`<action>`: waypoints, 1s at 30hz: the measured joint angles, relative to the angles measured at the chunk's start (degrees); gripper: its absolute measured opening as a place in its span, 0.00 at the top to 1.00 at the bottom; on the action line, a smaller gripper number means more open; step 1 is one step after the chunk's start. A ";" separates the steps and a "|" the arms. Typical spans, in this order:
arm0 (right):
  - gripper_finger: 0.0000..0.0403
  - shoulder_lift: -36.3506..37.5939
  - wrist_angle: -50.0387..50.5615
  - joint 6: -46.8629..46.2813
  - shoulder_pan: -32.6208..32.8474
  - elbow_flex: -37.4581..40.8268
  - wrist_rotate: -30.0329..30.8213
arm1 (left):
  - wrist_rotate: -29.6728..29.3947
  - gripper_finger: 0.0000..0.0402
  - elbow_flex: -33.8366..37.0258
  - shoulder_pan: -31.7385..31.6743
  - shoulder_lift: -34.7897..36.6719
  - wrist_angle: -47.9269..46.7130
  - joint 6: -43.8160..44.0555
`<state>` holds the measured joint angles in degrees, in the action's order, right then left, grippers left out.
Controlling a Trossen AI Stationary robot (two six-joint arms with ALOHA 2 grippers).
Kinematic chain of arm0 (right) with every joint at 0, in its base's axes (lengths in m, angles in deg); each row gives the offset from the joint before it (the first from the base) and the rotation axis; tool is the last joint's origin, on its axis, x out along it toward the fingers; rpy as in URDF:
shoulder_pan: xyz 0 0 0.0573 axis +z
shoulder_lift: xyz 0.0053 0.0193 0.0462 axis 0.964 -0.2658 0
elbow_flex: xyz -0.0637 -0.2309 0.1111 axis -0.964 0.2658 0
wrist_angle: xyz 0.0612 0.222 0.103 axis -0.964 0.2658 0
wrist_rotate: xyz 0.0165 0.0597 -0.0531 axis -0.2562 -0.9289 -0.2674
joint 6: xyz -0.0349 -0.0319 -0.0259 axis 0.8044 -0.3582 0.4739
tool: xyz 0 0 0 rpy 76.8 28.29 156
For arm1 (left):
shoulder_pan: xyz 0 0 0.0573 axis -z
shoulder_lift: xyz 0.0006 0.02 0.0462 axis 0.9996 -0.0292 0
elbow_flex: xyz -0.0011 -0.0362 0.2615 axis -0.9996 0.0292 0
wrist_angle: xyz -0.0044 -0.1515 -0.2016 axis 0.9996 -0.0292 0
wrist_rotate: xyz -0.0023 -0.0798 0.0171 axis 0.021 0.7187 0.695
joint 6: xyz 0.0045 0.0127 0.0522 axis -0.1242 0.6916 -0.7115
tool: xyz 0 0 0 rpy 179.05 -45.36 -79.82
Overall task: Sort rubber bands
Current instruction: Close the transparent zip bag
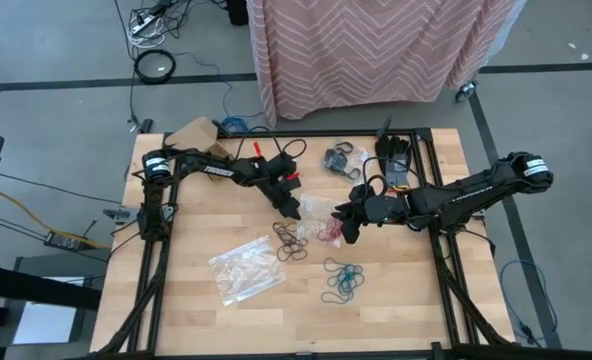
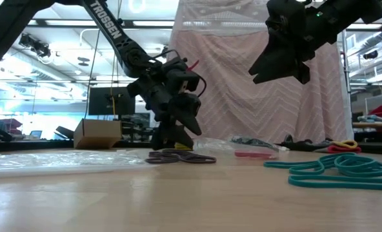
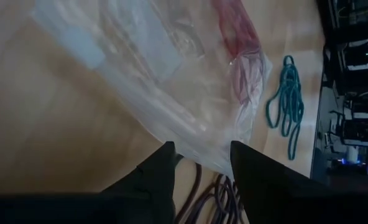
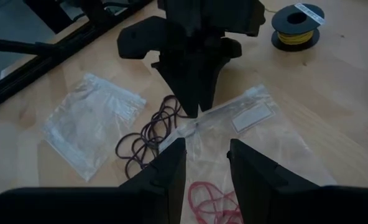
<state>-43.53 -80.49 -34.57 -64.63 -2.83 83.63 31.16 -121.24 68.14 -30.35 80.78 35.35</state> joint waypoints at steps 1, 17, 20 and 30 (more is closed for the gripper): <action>0.72 0.00 0.02 0.01 0.00 0.00 0.02 | 0.03 0.59 0.00 0.00 0.00 -0.17 0.29; 0.72 0.00 0.00 0.00 0.00 0.00 0.02 | 2.35 0.72 0.00 1.62 -0.04 6.42 2.91; 0.72 0.00 0.00 0.00 -0.04 0.00 0.04 | 1.71 0.76 0.00 2.31 -0.04 8.95 2.88; 0.72 0.00 -0.81 0.81 -0.31 0.00 0.96 | 0.22 0.99 -0.05 2.95 -0.04 21.94 10.09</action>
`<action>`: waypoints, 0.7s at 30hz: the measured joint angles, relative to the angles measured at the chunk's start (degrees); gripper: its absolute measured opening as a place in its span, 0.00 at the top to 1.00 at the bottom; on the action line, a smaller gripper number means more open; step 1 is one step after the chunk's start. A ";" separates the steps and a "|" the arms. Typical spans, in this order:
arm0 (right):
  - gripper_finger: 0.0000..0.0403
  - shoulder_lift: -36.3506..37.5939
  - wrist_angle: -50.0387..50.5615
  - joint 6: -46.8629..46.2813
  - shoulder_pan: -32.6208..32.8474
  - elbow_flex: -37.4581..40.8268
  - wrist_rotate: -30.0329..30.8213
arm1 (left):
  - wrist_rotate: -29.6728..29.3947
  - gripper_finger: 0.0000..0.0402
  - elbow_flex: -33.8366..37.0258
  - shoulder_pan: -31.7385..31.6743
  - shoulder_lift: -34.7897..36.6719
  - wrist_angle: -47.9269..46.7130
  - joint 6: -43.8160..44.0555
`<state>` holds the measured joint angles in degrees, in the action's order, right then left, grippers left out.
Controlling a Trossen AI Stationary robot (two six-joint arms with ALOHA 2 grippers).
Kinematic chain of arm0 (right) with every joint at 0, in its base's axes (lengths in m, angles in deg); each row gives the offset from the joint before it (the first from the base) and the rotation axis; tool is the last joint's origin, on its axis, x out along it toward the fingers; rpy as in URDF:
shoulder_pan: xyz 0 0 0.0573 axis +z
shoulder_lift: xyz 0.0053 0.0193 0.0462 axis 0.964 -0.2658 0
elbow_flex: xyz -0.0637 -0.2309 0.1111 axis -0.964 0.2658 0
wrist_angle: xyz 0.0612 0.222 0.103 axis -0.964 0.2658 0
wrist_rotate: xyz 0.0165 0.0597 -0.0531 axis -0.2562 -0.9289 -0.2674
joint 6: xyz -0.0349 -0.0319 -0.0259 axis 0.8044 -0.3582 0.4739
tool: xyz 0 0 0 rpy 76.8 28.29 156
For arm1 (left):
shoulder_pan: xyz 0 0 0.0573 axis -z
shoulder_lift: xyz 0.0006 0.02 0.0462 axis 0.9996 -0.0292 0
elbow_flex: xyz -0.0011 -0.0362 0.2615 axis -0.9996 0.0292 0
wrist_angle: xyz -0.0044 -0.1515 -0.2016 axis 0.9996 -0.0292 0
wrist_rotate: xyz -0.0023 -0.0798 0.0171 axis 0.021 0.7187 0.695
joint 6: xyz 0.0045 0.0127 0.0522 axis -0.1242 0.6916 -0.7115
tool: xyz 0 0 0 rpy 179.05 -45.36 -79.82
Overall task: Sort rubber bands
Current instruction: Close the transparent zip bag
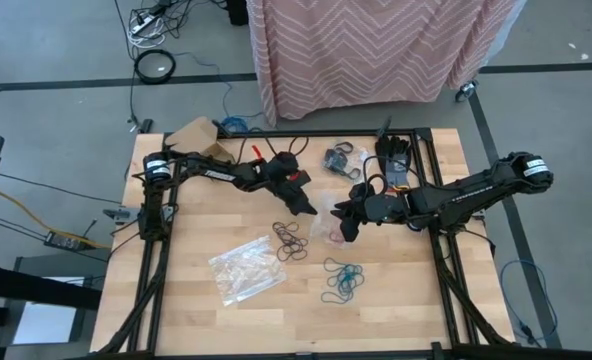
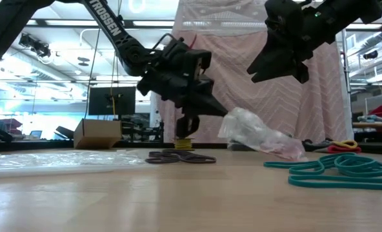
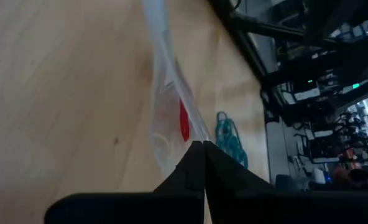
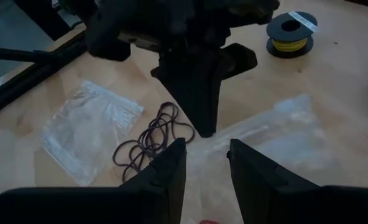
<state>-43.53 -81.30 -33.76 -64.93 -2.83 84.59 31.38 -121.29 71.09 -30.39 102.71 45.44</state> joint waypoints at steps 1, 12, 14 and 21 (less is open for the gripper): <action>0.72 0.00 -0.03 1.44 0.00 0.00 -0.01 | 0.23 0.99 -0.30 0.00 0.00 0.10 0.25; 0.72 0.02 -5.76 5.49 0.12 -0.03 -1.20 | 8.35 1.00 -9.00 -0.45 -0.02 1.90 1.54; 0.72 0.12 -6.19 5.47 1.01 -0.07 -1.52 | 9.74 1.00 -10.64 -0.77 -0.02 -0.62 -1.18; 0.72 0.04 8.35 -3.28 4.97 -0.09 -1.52 | 4.55 0.99 -12.38 -1.54 -0.02 -25.01 -28.11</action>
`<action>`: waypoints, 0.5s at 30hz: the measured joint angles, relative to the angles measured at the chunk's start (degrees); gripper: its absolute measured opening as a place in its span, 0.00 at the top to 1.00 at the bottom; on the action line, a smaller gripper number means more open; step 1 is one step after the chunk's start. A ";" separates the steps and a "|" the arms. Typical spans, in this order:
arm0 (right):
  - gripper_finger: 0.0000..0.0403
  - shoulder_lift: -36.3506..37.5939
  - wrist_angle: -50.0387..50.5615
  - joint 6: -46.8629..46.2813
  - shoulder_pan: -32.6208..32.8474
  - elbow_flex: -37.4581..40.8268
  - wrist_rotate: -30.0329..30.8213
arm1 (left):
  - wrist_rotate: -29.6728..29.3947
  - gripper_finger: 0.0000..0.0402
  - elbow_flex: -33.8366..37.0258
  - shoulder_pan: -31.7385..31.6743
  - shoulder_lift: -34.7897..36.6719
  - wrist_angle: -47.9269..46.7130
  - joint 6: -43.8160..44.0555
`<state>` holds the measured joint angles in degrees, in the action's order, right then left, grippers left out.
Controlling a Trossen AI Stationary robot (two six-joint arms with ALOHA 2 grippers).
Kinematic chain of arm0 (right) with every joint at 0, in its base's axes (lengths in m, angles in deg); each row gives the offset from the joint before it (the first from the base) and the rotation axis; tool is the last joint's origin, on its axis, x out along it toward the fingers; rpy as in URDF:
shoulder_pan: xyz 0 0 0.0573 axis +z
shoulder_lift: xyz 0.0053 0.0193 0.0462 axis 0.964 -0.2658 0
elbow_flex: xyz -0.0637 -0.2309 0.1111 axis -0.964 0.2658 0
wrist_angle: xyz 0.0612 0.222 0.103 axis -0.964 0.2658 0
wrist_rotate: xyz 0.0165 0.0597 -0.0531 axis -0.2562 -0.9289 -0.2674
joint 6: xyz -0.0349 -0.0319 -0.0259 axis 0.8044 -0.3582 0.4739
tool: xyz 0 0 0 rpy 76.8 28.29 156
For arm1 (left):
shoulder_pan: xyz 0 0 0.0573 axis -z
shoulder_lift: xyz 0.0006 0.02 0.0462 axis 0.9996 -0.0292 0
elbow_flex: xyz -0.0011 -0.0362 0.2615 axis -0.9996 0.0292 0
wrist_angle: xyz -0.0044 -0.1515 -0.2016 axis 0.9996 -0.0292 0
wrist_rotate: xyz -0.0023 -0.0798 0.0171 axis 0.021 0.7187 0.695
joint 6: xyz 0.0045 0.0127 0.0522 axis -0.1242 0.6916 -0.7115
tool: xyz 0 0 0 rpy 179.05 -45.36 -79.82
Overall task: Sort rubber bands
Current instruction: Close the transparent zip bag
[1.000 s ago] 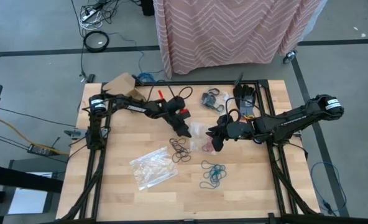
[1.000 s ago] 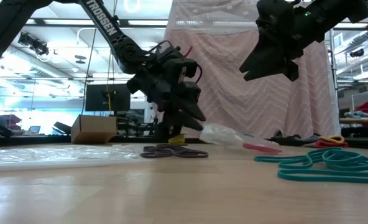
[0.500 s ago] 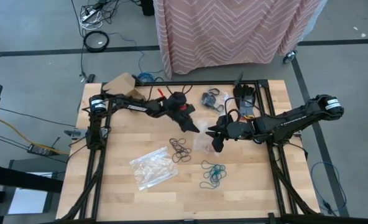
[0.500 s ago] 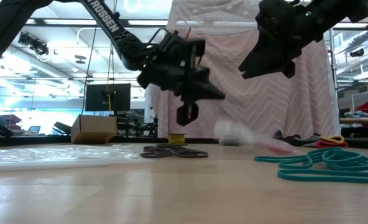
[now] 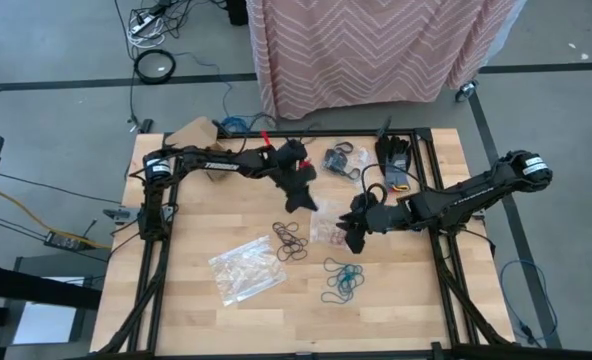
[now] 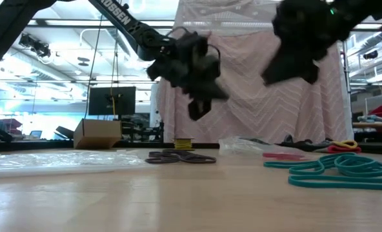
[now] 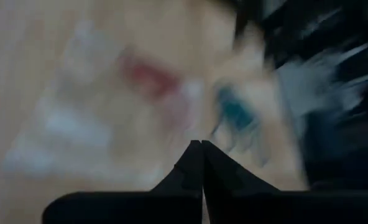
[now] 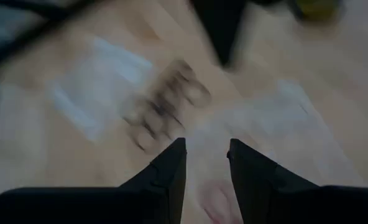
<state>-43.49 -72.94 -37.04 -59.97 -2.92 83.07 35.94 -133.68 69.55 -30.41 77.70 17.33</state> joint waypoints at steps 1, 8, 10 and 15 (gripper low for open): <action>0.72 -0.33 3.42 -2.98 0.40 0.00 0.85 | -2.51 0.98 0.00 0.07 0.00 -3.35 -1.95; 0.72 -5.52 5.18 -23.71 0.30 4.32 4.33 | -8.91 0.96 1.36 -0.73 0.00 -11.52 -7.85; 0.72 -8.08 -4.80 -22.08 -0.56 6.23 2.54 | -11.74 0.96 2.48 -1.15 0.00 -11.51 -8.87; 0.72 -16.13 -16.63 -23.86 -2.98 6.96 -0.22 | -15.92 0.97 4.71 -2.42 0.00 -11.61 -12.09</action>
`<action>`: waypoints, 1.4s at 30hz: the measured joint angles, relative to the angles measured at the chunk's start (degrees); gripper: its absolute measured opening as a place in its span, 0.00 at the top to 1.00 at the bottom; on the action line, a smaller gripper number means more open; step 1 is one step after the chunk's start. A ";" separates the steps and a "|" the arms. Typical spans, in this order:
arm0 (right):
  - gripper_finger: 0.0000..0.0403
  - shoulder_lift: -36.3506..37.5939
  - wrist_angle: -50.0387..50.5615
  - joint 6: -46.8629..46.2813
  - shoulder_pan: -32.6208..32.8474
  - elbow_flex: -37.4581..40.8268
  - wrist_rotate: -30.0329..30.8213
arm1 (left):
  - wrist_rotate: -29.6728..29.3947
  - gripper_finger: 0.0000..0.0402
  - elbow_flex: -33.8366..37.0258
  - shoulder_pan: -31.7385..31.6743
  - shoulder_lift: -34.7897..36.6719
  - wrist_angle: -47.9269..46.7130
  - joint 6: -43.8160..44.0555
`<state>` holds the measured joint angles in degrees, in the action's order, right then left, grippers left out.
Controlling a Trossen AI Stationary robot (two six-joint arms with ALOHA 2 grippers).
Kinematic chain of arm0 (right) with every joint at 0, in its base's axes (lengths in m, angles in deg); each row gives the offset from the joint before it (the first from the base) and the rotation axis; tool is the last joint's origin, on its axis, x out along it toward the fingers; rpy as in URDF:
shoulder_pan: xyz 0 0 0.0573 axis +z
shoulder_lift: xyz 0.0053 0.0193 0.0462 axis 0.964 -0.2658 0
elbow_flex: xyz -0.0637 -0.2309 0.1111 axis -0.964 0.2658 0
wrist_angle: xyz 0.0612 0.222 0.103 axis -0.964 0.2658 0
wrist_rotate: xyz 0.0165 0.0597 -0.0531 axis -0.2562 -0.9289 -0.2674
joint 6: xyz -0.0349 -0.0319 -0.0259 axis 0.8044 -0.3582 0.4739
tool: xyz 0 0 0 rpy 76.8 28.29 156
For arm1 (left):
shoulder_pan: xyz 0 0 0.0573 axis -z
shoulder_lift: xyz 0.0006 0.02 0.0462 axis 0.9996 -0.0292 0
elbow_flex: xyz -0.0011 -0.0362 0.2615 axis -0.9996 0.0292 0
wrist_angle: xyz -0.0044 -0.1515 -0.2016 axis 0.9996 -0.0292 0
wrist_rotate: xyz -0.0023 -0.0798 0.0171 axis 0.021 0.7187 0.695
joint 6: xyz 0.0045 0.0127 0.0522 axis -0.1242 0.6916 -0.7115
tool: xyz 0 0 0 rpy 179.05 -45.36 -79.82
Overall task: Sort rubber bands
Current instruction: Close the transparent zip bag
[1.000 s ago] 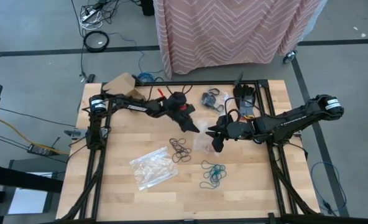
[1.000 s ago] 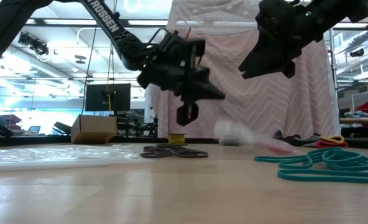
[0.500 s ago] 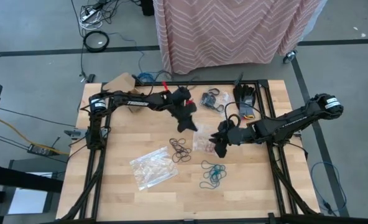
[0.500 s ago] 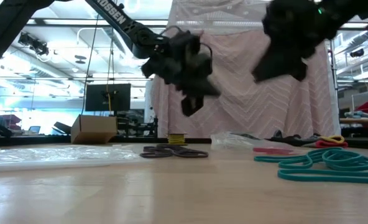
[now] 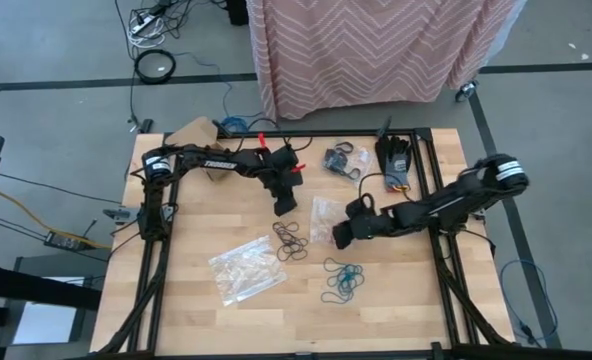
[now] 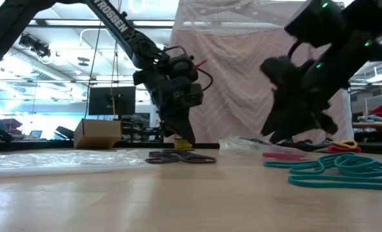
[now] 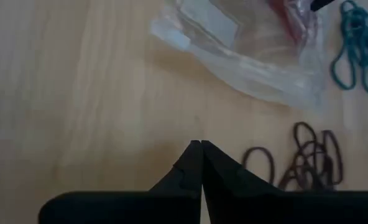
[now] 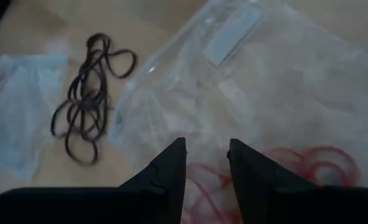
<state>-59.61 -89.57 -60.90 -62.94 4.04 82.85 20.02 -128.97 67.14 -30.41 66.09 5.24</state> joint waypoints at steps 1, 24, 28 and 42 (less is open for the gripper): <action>0.72 -1.61 -0.19 -1.10 -0.62 -0.61 0.02 | -0.80 0.97 0.23 0.04 0.00 0.16 -0.45; 0.72 -12.64 -23.16 11.74 -13.51 -5.48 -24.02 | 15.30 0.98 -5.86 7.14 -0.22 8.02 10.05; 0.72 -11.09 -23.91 14.01 -13.60 -5.35 -25.18 | 15.07 0.98 -8.88 6.85 -0.22 6.48 9.81; 0.72 -2.52 -3.26 39.88 -3.95 -6.57 -14.54 | -1.15 0.98 -10.00 4.15 7.95 -10.88 -8.09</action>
<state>-62.13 -92.83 -21.02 -66.90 -2.53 68.31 18.87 -138.97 71.29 -22.47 55.21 -2.86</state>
